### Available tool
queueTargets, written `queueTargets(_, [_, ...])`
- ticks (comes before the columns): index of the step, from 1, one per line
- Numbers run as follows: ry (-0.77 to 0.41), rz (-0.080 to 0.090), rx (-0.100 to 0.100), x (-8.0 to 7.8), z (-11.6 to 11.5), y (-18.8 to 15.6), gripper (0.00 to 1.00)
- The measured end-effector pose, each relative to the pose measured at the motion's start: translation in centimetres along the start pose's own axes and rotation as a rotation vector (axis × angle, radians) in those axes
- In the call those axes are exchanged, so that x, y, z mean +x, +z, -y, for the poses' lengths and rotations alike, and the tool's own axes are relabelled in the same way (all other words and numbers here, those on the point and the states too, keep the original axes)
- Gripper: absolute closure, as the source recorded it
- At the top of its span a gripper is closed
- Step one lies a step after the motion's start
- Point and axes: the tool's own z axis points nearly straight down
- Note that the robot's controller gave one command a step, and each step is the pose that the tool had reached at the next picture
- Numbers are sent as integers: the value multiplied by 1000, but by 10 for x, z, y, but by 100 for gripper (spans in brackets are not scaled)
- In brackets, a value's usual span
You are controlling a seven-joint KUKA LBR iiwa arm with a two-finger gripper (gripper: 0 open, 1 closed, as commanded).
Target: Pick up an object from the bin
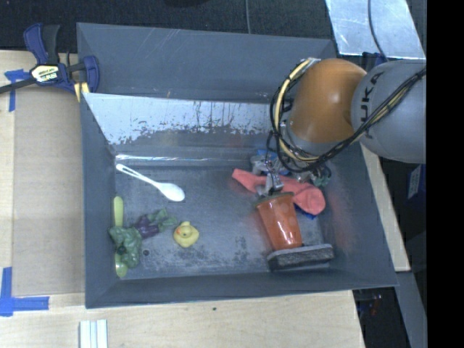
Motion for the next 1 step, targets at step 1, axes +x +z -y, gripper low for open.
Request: queueTargets(1, [-25,-3,0,7,-1,-67,100])
